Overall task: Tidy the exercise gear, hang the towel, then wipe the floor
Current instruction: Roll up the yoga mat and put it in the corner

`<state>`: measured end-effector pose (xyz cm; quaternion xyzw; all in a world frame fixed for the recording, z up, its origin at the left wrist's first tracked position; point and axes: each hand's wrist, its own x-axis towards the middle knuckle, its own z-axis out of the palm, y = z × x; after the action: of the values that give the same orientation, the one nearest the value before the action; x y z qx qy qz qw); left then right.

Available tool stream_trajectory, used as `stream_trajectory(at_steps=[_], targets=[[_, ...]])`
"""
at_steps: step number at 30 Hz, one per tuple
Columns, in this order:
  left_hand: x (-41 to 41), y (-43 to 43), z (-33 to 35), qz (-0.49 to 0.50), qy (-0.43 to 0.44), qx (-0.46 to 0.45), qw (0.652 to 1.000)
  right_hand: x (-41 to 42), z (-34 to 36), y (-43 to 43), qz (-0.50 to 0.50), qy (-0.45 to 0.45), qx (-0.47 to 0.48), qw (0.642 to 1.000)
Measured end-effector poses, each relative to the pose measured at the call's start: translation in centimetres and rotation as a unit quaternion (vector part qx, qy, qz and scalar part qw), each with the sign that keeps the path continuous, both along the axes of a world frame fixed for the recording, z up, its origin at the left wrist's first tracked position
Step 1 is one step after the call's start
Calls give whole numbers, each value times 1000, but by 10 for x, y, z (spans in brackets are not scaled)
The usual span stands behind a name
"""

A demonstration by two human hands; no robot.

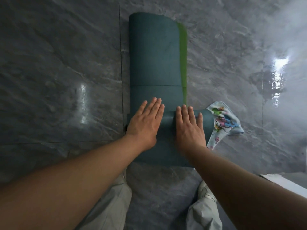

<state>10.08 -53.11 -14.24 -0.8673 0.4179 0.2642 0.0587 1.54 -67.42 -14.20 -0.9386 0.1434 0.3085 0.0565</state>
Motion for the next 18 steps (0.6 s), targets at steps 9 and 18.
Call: stream_trajectory(at_steps=[9,18], targets=[[11,8,-13,-11,19,-19,1000,4,-15,9,-64,-28,38,997],[19,-13,-20,19,25,23,999,9,-30,-12,-44,-29,71,996]])
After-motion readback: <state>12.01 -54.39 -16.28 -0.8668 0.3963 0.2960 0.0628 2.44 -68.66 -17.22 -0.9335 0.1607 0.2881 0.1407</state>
